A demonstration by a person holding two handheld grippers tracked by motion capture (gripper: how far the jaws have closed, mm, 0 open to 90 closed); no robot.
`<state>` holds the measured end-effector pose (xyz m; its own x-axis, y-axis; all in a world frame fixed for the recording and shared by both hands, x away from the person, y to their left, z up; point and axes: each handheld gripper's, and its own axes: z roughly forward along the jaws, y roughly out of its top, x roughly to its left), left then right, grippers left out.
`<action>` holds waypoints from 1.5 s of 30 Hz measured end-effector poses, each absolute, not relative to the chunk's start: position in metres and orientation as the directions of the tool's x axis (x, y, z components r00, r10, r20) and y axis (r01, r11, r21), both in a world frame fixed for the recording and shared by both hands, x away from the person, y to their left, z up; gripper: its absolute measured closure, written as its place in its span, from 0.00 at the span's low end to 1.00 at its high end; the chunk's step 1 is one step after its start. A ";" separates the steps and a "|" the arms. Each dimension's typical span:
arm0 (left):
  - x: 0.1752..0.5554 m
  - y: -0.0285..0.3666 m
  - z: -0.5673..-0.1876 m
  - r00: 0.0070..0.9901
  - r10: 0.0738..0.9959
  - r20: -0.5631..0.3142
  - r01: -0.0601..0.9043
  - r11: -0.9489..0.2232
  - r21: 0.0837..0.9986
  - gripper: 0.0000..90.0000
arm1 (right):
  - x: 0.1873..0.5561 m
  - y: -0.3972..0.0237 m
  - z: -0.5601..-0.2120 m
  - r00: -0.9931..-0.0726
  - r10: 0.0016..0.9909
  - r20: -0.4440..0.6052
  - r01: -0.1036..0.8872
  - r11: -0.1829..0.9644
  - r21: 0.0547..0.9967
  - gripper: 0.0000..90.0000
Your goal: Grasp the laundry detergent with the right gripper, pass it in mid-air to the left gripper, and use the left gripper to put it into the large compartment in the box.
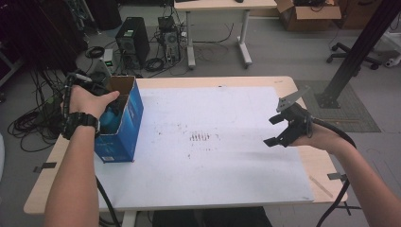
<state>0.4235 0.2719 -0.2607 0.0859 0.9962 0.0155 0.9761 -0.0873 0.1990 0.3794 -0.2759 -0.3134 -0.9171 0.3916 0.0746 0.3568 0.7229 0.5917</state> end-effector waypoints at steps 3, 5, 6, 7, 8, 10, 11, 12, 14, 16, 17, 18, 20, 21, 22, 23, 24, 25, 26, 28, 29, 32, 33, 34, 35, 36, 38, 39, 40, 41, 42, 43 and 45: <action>0.424 0.272 -0.262 0.086 0.996 0.019 0.976 -0.088 0.199 0.42 | 0.380 -0.275 -0.314 -0.918 0.390 0.074 0.355 0.724 0.592 0.06; 0.424 0.273 -0.263 0.085 0.996 0.021 0.977 -0.088 0.196 0.42 | 0.380 -0.275 -0.315 -0.918 0.390 0.075 0.356 0.724 0.591 0.06; 0.423 0.273 -0.264 0.086 0.996 0.022 0.977 -0.088 0.195 0.42 | 0.380 -0.275 -0.315 -0.918 0.390 0.076 0.356 0.724 0.591 0.06; 0.423 0.273 -0.265 0.086 0.996 0.024 0.977 -0.089 0.193 0.42 | 0.380 -0.275 -0.315 -0.918 0.389 0.076 0.355 0.724 0.591 0.06; 0.423 0.273 -0.265 0.084 0.996 0.024 0.977 -0.087 0.194 0.42 | 0.380 -0.275 -0.316 -0.918 0.390 0.078 0.358 0.723 0.591 0.06; 0.423 0.274 -0.267 0.086 0.996 0.025 0.977 -0.089 0.194 0.42 | 0.380 -0.275 -0.317 -0.917 0.391 0.080 0.360 0.723 0.589 0.06; 0.423 0.274 -0.268 0.086 0.996 0.026 0.977 -0.089 0.192 0.42 | 0.380 -0.275 -0.317 -0.917 0.390 0.080 0.359 0.724 0.589 0.06; 0.423 0.274 -0.268 0.087 0.996 0.026 0.978 -0.090 0.190 0.42 | 0.380 -0.275 -0.318 -0.917 0.391 0.080 0.360 0.724 0.589 0.06; 0.423 0.274 -0.269 0.087 0.996 0.026 0.977 -0.090 0.195 0.42 | 0.379 -0.275 -0.318 -0.917 0.392 0.081 0.361 0.724 0.588 0.06; 0.422 0.273 -0.269 0.088 0.996 0.029 0.976 -0.092 0.196 0.42 | 0.379 -0.275 -0.318 -0.916 0.392 0.080 0.361 0.724 0.588 0.06; 0.422 0.273 -0.269 0.088 0.996 0.029 0.976 -0.092 0.199 0.42 | 0.379 -0.275 -0.318 -0.916 0.393 0.080 0.362 0.723 0.588 0.06; 0.422 0.273 -0.269 0.089 0.996 0.030 0.975 -0.093 0.200 0.42 | 0.379 -0.275 -0.318 -0.917 0.391 0.080 0.360 0.723 0.589 0.06; 0.422 0.273 -0.270 0.091 0.995 0.032 0.976 -0.096 0.196 0.42 | 0.379 -0.275 -0.318 -0.916 0.392 0.080 0.361 0.722 0.590 0.06; 0.422 0.273 -0.270 0.091 0.995 0.031 0.976 -0.095 0.197 0.42 | 0.378 -0.275 -0.317 -0.916 0.394 0.081 0.363 0.722 0.589 0.06; 0.422 0.272 -0.270 0.091 0.995 0.032 0.976 -0.095 0.196 0.42 | 0.378 -0.275 -0.317 -0.916 0.394 0.079 0.362 0.723 0.589 0.06; 0.422 0.272 -0.270 0.091 0.995 0.033 0.976 -0.096 0.195 0.42 | 0.378 -0.276 -0.317 -0.916 0.393 0.079 0.361 0.722 0.590 0.06; 0.422 0.272 -0.270 0.091 0.995 0.033 0.976 -0.095 0.195 0.42 | 0.378 -0.276 -0.317 -0.916 0.393 0.080 0.361 0.722 0.590 0.06; 0.422 0.272 -0.270 0.091 0.995 0.033 0.976 -0.095 0.194 0.42 | 0.378 -0.276 -0.317 -0.916 0.393 0.080 0.361 0.722 0.590 0.06; 0.422 0.272 -0.270 0.090 0.995 0.032 0.977 -0.095 0.192 0.42 | 0.378 -0.276 -0.317 -0.916 0.393 0.078 0.360 0.722 0.590 0.06; 0.421 0.272 -0.270 0.090 0.995 0.033 0.977 -0.094 0.192 0.42 | 0.377 -0.276 -0.317 -0.916 0.394 0.078 0.361 0.724 0.588 0.06; 0.422 0.272 -0.271 0.092 0.995 0.033 0.977 -0.096 0.190 0.42 | 0.377 -0.276 -0.317 -0.916 0.393 0.078 0.361 0.724 0.588 0.06; 0.422 0.271 -0.271 0.095 0.995 0.032 0.976 -0.100 0.192 0.42 | 0.376 -0.276 -0.317 -0.916 0.394 0.078 0.361 0.722 0.589 0.06; 0.421 0.271 -0.271 0.097 0.995 0.032 0.976 -0.101 0.193 0.41 | 0.376 -0.277 -0.317 -0.915 0.395 0.079 0.362 0.722 0.590 0.06; 0.421 0.271 -0.271 0.101 0.995 0.029 0.976 -0.104 0.192 0.41 | 0.376 -0.277 -0.317 -0.916 0.393 0.078 0.360 0.723 0.589 0.06; 0.421 0.270 -0.271 0.102 0.994 0.028 0.976 -0.105 0.191 0.40 | 0.376 -0.277 -0.318 -0.916 0.395 0.078 0.362 0.724 0.588 0.06; 0.421 0.270 -0.271 0.104 0.994 0.030 0.976 -0.108 0.189 0.39 | 0.375 -0.277 -0.318 -0.915 0.396 0.078 0.363 0.723 0.587 0.06; 0.421 0.269 -0.271 0.105 0.994 0.029 0.976 -0.109 0.187 0.36 | 0.375 -0.278 -0.318 -0.914 0.398 0.079 0.366 0.723 0.586 0.06; 0.421 0.269 -0.271 0.108 0.994 0.031 0.976 -0.112 0.187 0.36 | 0.375 -0.278 -0.318 -0.914 0.398 0.078 0.366 0.724 0.585 0.06; 0.421 0.268 -0.271 0.110 0.993 0.033 0.976 -0.114 0.185 0.36 | 0.375 -0.278 -0.318 -0.914 0.398 0.078 0.365 0.724 0.586 0.06; 0.421 0.268 -0.270 0.112 0.993 0.037 0.976 -0.117 0.186 0.36 | 0.375 -0.278 -0.318 -0.914 0.398 0.080 0.366 0.724 0.585 0.06; 0.421 0.267 -0.269 0.115 0.993 0.040 0.975 -0.120 0.187 0.36 | 0.374 -0.278 -0.318 -0.914 0.398 0.079 0.366 0.724 0.585 0.06; 0.421 0.267 -0.268 0.117 0.992 0.041 0.975 -0.123 0.186 0.35 | 0.374 -0.278 -0.318 -0.914 0.398 0.079 0.366 0.724 0.585 0.06; 0.420 0.265 -0.265 0.125 0.991 0.039 0.973 -0.130 0.191 0.33 | 0.374 -0.278 -0.318 -0.914 0.398 0.079 0.366 0.726 0.583 0.06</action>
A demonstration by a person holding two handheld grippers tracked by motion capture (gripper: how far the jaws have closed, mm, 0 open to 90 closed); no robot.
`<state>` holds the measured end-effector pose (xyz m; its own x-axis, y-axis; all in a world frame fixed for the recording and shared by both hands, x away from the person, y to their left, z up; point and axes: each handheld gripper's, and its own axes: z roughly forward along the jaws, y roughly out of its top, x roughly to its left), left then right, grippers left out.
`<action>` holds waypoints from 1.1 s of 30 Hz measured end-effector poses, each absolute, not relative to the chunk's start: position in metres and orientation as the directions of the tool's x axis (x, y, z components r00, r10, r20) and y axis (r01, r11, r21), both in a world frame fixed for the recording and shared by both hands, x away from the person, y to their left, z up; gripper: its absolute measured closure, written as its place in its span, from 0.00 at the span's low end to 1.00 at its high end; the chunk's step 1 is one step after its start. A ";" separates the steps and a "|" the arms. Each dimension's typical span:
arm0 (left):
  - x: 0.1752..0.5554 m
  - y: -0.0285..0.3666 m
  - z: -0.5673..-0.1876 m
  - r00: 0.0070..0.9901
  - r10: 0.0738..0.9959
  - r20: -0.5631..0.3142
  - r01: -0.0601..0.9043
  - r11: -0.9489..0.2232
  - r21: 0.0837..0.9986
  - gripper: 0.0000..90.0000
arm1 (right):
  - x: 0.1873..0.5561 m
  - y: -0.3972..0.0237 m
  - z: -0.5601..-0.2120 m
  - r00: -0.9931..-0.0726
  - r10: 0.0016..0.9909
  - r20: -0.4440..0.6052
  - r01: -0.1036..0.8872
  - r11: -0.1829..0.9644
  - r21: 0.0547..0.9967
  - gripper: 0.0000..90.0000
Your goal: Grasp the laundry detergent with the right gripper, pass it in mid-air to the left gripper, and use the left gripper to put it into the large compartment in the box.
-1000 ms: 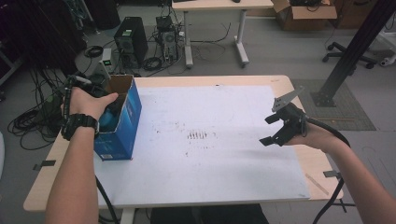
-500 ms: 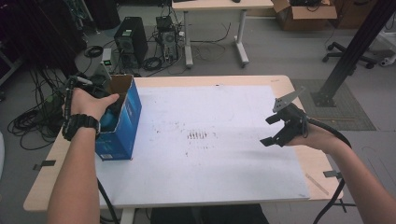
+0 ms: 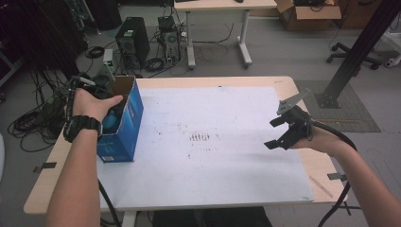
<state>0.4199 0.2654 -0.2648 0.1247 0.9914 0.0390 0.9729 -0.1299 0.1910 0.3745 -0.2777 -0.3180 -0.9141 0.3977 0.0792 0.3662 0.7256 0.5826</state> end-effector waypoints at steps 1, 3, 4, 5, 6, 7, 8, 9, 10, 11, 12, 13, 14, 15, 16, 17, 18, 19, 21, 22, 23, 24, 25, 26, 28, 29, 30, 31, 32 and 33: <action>0.420 0.265 -0.263 0.127 0.991 0.044 0.972 -0.133 0.193 0.33 | 0.375 -0.277 -0.318 -0.915 0.396 0.079 0.365 0.726 0.583 0.06; 0.419 0.264 -0.257 0.131 0.990 0.050 0.970 -0.139 0.199 0.32 | 0.374 -0.277 -0.318 -0.914 0.397 0.080 0.366 0.726 0.582 0.06; 0.418 0.263 -0.255 0.136 0.990 0.050 0.970 -0.143 0.197 0.32 | 0.374 -0.277 -0.318 -0.916 0.394 0.078 0.363 0.728 0.581 0.06; 0.418 0.263 -0.252 0.139 0.989 0.052 0.969 -0.146 0.197 0.31 | 0.374 -0.276 -0.318 -0.916 0.393 0.077 0.361 0.729 0.581 0.06; 0.417 0.263 -0.249 0.139 0.989 0.056 0.968 -0.148 0.201 0.30 | 0.374 -0.276 -0.317 -0.916 0.393 0.077 0.362 0.730 0.581 0.06; 0.416 0.262 -0.244 0.143 0.988 0.062 0.965 -0.153 0.212 0.30 | 0.374 -0.276 -0.316 -0.917 0.391 0.076 0.359 0.730 0.581 0.06; 0.415 0.262 -0.241 0.147 0.987 0.063 0.964 -0.157 0.213 0.29 | 0.373 -0.275 -0.315 -0.917 0.391 0.076 0.359 0.728 0.584 0.06; 0.414 0.261 -0.238 0.150 0.986 0.068 0.963 -0.161 0.215 0.29 | 0.373 -0.275 -0.315 -0.918 0.389 0.074 0.356 0.728 0.587 0.06; 0.414 0.260 -0.233 0.154 0.985 0.076 0.961 -0.168 0.220 0.29 | 0.373 -0.275 -0.314 -0.918 0.391 0.075 0.357 0.727 0.586 0.06; 0.412 0.258 -0.227 0.157 0.984 0.085 0.958 -0.173 0.229 0.28 | 0.373 -0.274 -0.313 -0.918 0.389 0.071 0.354 0.729 0.586 0.06; 0.411 0.256 -0.223 0.164 0.982 0.089 0.956 -0.181 0.232 0.27 | 0.372 -0.274 -0.312 -0.918 0.389 0.072 0.354 0.727 0.588 0.06; 0.410 0.254 -0.219 0.172 0.981 0.093 0.953 -0.190 0.236 0.26 | 0.372 -0.274 -0.312 -0.918 0.389 0.072 0.354 0.727 0.589 0.06; 0.409 0.250 -0.213 0.185 0.977 0.101 0.948 -0.205 0.243 0.26 | 0.372 -0.273 -0.311 -0.919 0.388 0.071 0.352 0.727 0.589 0.06; 0.408 0.247 -0.210 0.197 0.975 0.105 0.944 -0.217 0.248 0.24 | 0.372 -0.273 -0.311 -0.919 0.388 0.070 0.352 0.728 0.589 0.06; 0.407 0.242 -0.205 0.216 0.970 0.107 0.939 -0.237 0.249 0.24 | 0.372 -0.272 -0.311 -0.920 0.387 0.069 0.351 0.729 0.588 0.06; 0.406 0.239 -0.203 0.228 0.968 0.107 0.936 -0.248 0.251 0.24 | 0.371 -0.271 -0.310 -0.920 0.385 0.069 0.350 0.730 0.587 0.06; 0.405 0.234 -0.200 0.243 0.964 0.106 0.932 -0.262 0.252 0.23 | 0.371 -0.271 -0.310 -0.921 0.384 0.068 0.348 0.731 0.586 0.06; 0.405 0.230 -0.198 0.255 0.961 0.104 0.926 -0.273 0.259 0.22 | 0.371 -0.270 -0.309 -0.922 0.382 0.067 0.346 0.732 0.587 0.06; 0.404 0.220 -0.195 0.281 0.955 0.095 0.914 -0.296 0.279 0.20 | 0.371 -0.269 -0.308 -0.923 0.380 0.065 0.343 0.733 0.587 0.06; 0.404 0.217 -0.195 0.293 0.952 0.093 0.909 -0.307 0.281 0.20 | 0.371 -0.268 -0.308 -0.924 0.378 0.065 0.341 0.733 0.588 0.07; 0.404 0.212 -0.196 0.312 0.946 0.093 0.903 -0.325 0.281 0.19 | 0.371 -0.267 -0.307 -0.924 0.376 0.065 0.340 0.734 0.588 0.07; 0.404 0.209 -0.197 0.323 0.942 0.094 0.899 -0.337 0.281 0.18 | 0.371 -0.267 -0.307 -0.925 0.374 0.063 0.337 0.737 0.586 0.07; 0.404 0.204 -0.198 0.339 0.936 0.098 0.894 -0.353 0.277 0.17 | 0.372 -0.266 -0.306 -0.926 0.373 0.061 0.335 0.737 0.586 0.07; 0.404 0.200 -0.200 0.354 0.930 0.098 0.888 -0.367 0.277 0.17 | 0.371 -0.266 -0.306 -0.926 0.373 0.061 0.336 0.738 0.585 0.07; 0.404 0.190 -0.202 0.381 0.919 0.097 0.876 -0.393 0.279 0.15 | 0.372 -0.265 -0.305 -0.928 0.368 0.060 0.332 0.742 0.583 0.07; 0.404 0.184 -0.204 0.401 0.911 0.102 0.867 -0.413 0.278 0.15 | 0.372 -0.264 -0.305 -0.928 0.368 0.059 0.332 0.745 0.579 0.07; 0.404 0.180 -0.205 0.412 0.906 0.100 0.863 -0.423 0.278 0.14 | 0.372 -0.263 -0.305 -0.929 0.365 0.058 0.330 0.747 0.577 0.07; 0.404 0.175 -0.206 0.426 0.900 0.095 0.855 -0.435 0.281 0.13 | 0.372 -0.263 -0.304 -0.929 0.365 0.058 0.330 0.747 0.577 0.07; 0.404 0.169 -0.207 0.444 0.891 0.097 0.846 -0.453 0.282 0.13 | 0.373 -0.263 -0.304 -0.929 0.364 0.059 0.329 0.747 0.577 0.07; 0.404 0.164 -0.208 0.460 0.883 0.098 0.839 -0.468 0.280 0.13 | 0.373 -0.262 -0.303 -0.929 0.365 0.060 0.330 0.747 0.577 0.07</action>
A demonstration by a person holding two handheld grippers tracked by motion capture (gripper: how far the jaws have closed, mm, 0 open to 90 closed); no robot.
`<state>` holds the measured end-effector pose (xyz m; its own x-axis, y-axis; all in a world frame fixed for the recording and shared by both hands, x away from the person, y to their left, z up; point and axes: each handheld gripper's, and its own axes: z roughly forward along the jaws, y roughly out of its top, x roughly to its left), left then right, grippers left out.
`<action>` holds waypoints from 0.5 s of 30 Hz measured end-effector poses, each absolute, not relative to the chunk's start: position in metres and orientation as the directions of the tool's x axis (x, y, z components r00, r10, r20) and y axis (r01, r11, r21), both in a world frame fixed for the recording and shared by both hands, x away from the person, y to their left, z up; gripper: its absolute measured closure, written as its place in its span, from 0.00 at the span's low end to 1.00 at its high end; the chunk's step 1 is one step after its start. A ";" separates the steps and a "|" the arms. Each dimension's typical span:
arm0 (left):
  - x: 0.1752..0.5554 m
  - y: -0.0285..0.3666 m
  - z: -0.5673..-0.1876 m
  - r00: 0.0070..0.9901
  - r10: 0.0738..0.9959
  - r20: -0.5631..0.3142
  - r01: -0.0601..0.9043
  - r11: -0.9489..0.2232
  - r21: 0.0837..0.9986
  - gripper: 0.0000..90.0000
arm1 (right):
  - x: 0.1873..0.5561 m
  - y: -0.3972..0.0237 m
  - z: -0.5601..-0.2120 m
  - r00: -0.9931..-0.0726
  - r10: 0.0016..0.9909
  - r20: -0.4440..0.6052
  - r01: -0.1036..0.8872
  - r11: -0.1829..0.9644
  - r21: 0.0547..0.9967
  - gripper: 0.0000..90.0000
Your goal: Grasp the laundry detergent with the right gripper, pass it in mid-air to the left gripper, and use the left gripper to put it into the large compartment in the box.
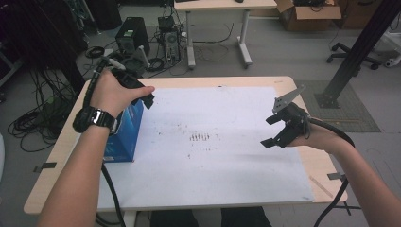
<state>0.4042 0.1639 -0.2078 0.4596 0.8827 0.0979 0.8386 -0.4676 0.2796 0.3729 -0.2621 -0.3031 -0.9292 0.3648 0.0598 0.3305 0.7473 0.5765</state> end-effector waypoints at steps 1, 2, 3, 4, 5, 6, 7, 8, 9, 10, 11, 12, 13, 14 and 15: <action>0.404 0.157 -0.209 0.483 0.870 0.097 0.827 -0.490 0.276 0.12 | 0.373 -0.262 -0.303 -0.929 0.364 0.060 0.330 0.748 0.576 0.07; 0.404 0.153 -0.210 0.494 0.865 0.090 0.821 -0.498 0.280 0.11 | 0.374 -0.261 -0.302 -0.930 0.362 0.060 0.329 0.749 0.576 0.07; 0.403 0.148 -0.211 0.509 0.856 0.084 0.812 -0.511 0.281 0.11 | 0.374 -0.260 -0.302 -0.931 0.361 0.060 0.328 0.750 0.575 0.07; 0.403 0.141 -0.213 0.527 0.846 0.083 0.802 -0.527 0.280 0.11 | 0.374 -0.259 -0.301 -0.931 0.361 0.060 0.328 0.750 0.575 0.07; 0.402 0.138 -0.215 0.534 0.841 0.080 0.798 -0.533 0.280 0.11 | 0.374 -0.258 -0.301 -0.932 0.358 0.061 0.326 0.750 0.575 0.07; 0.401 0.131 -0.218 0.551 0.831 0.075 0.789 -0.548 0.276 0.10 | 0.375 -0.258 -0.301 -0.933 0.355 0.061 0.323 0.751 0.575 0.07; 0.401 0.128 -0.219 0.564 0.823 0.069 0.781 -0.559 0.277 0.10 | 0.375 -0.257 -0.301 -0.933 0.354 0.062 0.324 0.753 0.573 0.07; 0.400 0.122 -0.222 0.584 0.810 0.055 0.770 -0.574 0.280 0.09 | 0.375 -0.255 -0.301 -0.933 0.353 0.065 0.325 0.754 0.571 0.06; 0.399 0.119 -0.224 0.592 0.804 0.050 0.765 -0.580 0.280 0.09 | 0.375 -0.255 -0.301 -0.933 0.353 0.065 0.325 0.754 0.571 0.06; 0.398 0.114 -0.227 0.607 0.793 0.050 0.753 -0.595 0.282 0.09 | 0.376 -0.255 -0.301 -0.935 0.350 0.063 0.321 0.756 0.570 0.06; 0.398 0.111 -0.229 0.617 0.785 0.050 0.746 -0.604 0.281 0.09 | 0.376 -0.255 -0.301 -0.935 0.348 0.065 0.321 0.758 0.568 0.06; 0.397 0.109 -0.231 0.624 0.780 0.044 0.742 -0.610 0.279 0.08 | 0.376 -0.254 -0.302 -0.935 0.348 0.066 0.322 0.759 0.566 0.06; 0.397 0.106 -0.233 0.635 0.771 0.045 0.734 -0.621 0.277 0.08 | 0.376 -0.254 -0.302 -0.936 0.345 0.069 0.322 0.761 0.564 0.06; 0.397 0.103 -0.236 0.650 0.758 0.045 0.722 -0.635 0.275 0.07 | 0.376 -0.254 -0.302 -0.937 0.342 0.072 0.321 0.762 0.563 0.06; 0.396 0.102 -0.237 0.654 0.756 0.037 0.720 -0.637 0.274 0.06 | 0.377 -0.253 -0.302 -0.937 0.342 0.074 0.323 0.762 0.561 0.06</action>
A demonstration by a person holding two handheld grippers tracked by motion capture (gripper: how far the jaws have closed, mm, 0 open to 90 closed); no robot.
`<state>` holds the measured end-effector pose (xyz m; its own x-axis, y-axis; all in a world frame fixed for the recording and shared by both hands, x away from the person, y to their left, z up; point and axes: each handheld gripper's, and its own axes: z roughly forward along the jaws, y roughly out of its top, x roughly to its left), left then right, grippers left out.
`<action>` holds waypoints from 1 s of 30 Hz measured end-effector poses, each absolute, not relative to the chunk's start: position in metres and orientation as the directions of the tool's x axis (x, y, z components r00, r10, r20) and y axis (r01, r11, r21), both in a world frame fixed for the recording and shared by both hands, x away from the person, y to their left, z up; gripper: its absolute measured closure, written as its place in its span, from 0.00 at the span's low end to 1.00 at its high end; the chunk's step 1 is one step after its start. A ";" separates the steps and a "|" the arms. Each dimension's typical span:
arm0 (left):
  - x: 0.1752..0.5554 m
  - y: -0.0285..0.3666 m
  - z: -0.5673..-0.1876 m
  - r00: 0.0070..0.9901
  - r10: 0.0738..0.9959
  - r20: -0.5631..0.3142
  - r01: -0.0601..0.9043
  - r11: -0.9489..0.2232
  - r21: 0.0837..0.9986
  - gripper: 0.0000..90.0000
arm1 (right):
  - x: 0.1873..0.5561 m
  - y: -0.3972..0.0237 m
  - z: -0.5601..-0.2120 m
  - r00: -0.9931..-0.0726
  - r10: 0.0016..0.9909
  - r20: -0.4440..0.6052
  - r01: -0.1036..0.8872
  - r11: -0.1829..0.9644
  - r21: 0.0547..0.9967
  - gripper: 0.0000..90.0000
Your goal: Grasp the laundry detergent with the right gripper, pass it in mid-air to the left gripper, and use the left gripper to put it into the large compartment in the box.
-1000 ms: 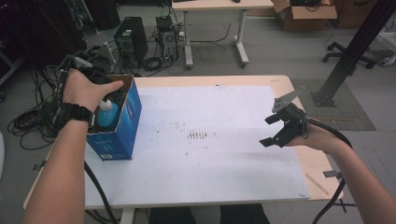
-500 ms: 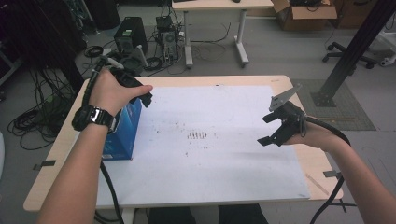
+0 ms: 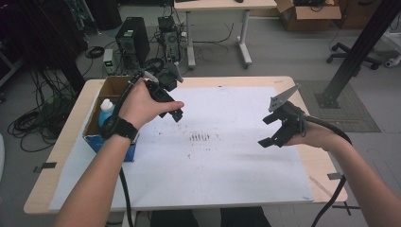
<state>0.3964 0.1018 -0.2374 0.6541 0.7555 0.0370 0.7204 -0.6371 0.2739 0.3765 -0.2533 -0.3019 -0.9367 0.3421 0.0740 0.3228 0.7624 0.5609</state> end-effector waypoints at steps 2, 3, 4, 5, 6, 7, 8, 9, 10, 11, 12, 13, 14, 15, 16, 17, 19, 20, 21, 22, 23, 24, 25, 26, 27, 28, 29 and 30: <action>0.396 0.099 -0.241 0.674 0.738 0.022 0.707 -0.654 0.270 0.06 | 0.377 -0.253 -0.302 -0.937 0.342 0.074 0.323 0.763 0.560 0.06; 0.395 0.097 -0.243 0.687 0.727 0.016 0.697 -0.665 0.270 0.06 | 0.377 -0.253 -0.302 -0.937 0.341 0.076 0.323 0.762 0.561 0.06; 0.395 0.095 -0.245 0.699 0.715 0.009 0.687 -0.675 0.267 0.06 | 0.377 -0.253 -0.302 -0.938 0.339 0.078 0.323 0.763 0.560 0.06; 0.394 0.093 -0.246 0.706 0.709 0.005 0.682 -0.681 0.267 0.06 | 0.377 -0.252 -0.302 -0.937 0.339 0.079 0.324 0.764 0.558 0.05; 0.393 0.092 -0.248 0.714 0.700 0.000 0.674 -0.688 0.267 0.06 | 0.378 -0.252 -0.302 -0.938 0.338 0.080 0.323 0.764 0.558 0.05; 0.393 0.090 -0.249 0.720 0.694 -0.002 0.669 -0.694 0.266 0.06 | 0.378 -0.251 -0.303 -0.938 0.337 0.082 0.324 0.764 0.557 0.05; 0.392 0.088 -0.251 0.724 0.690 -0.003 0.666 -0.697 0.266 0.06 | 0.378 -0.251 -0.303 -0.938 0.336 0.082 0.323 0.766 0.556 0.05; 0.392 0.087 -0.252 0.726 0.688 -0.006 0.664 -0.699 0.265 0.06 | 0.378 -0.250 -0.303 -0.938 0.336 0.083 0.324 0.766 0.555 0.05; 0.392 0.086 -0.254 0.728 0.685 -0.009 0.662 -0.701 0.264 0.06 | 0.379 -0.250 -0.304 -0.939 0.334 0.084 0.322 0.767 0.555 0.05; 0.392 0.085 -0.256 0.730 0.683 -0.010 0.661 -0.703 0.263 0.06 | 0.379 -0.249 -0.304 -0.939 0.333 0.084 0.322 0.768 0.554 0.05; 0.392 0.083 -0.257 0.731 0.682 -0.014 0.661 -0.703 0.262 0.05 | 0.379 -0.248 -0.304 -0.939 0.332 0.085 0.322 0.769 0.553 0.05; 0.393 0.082 -0.259 0.733 0.680 -0.019 0.661 -0.705 0.257 0.05 | 0.379 -0.248 -0.305 -0.940 0.329 0.085 0.320 0.770 0.553 0.05; 0.393 0.082 -0.261 0.734 0.679 -0.020 0.660 -0.707 0.255 0.06 | 0.379 -0.247 -0.305 -0.941 0.328 0.086 0.319 0.770 0.553 0.05; 0.393 0.081 -0.262 0.735 0.678 -0.022 0.660 -0.707 0.253 0.06 | 0.379 -0.246 -0.305 -0.940 0.329 0.087 0.321 0.770 0.552 0.05; 0.393 0.080 -0.263 0.735 0.677 -0.023 0.660 -0.707 0.253 0.06 | 0.379 -0.246 -0.306 -0.941 0.328 0.087 0.320 0.772 0.549 0.05; 0.393 0.080 -0.263 0.738 0.675 -0.026 0.658 -0.710 0.251 0.06 | 0.379 -0.246 -0.306 -0.941 0.328 0.087 0.320 0.772 0.549 0.05; 0.394 0.080 -0.264 0.737 0.676 -0.031 0.660 -0.708 0.252 0.06 | 0.379 -0.246 -0.306 -0.940 0.329 0.087 0.321 0.771 0.550 0.05; 0.394 0.080 -0.264 0.734 0.678 -0.034 0.663 -0.705 0.252 0.06 | 0.379 -0.246 -0.306 -0.940 0.329 0.087 0.321 0.772 0.549 0.05; 0.394 0.080 -0.264 0.734 0.678 -0.035 0.663 -0.705 0.252 0.06 | 0.379 -0.246 -0.306 -0.940 0.329 0.088 0.321 0.771 0.550 0.05; 0.394 0.079 -0.264 0.734 0.678 -0.035 0.663 -0.705 0.251 0.06 | 0.379 -0.246 -0.306 -0.940 0.328 0.088 0.321 0.771 0.550 0.05; 0.394 0.079 -0.264 0.735 0.677 -0.035 0.663 -0.706 0.248 0.06 | 0.379 -0.246 -0.306 -0.940 0.329 0.090 0.322 0.770 0.550 0.05; 0.394 0.079 -0.264 0.736 0.676 -0.036 0.662 -0.707 0.249 0.06 | 0.379 -0.247 -0.306 -0.941 0.328 0.088 0.320 0.772 0.550 0.05; 0.394 0.079 -0.264 0.738 0.674 -0.037 0.660 -0.709 0.248 0.06 | 0.379 -0.247 -0.306 -0.941 0.327 0.087 0.319 0.772 0.549 0.05; 0.393 0.078 -0.264 0.737 0.675 -0.036 0.661 -0.708 0.249 0.06 | 0.379 -0.247 -0.307 -0.941 0.328 0.087 0.320 0.772 0.549 0.05; 0.393 0.078 -0.264 0.739 0.673 -0.036 0.659 -0.710 0.247 0.06 | 0.379 -0.247 -0.307 -0.940 0.329 0.088 0.321 0.772 0.549 0.05; 0.393 0.078 -0.264 0.739 0.672 -0.038 0.659 -0.710 0.249 0.06 | 0.378 -0.247 -0.307 -0.940 0.329 0.088 0.321 0.771 0.550 0.05; 0.393 0.078 -0.264 0.740 0.672 -0.038 0.658 -0.711 0.248 0.05 | 0.378 -0.247 -0.307 -0.940 0.329 0.088 0.321 0.771 0.550 0.05; 0.393 0.078 -0.264 0.741 0.670 -0.039 0.657 -0.713 0.244 0.06 | 0.378 -0.247 -0.307 -0.940 0.329 0.087 0.321 0.771 0.550 0.05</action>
<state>0.3930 0.0779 -0.2642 0.7413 0.6700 -0.0393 0.6573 -0.7129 0.2445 0.3783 -0.2473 -0.3073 -0.9404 0.3286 0.0873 0.3205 0.7712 0.5501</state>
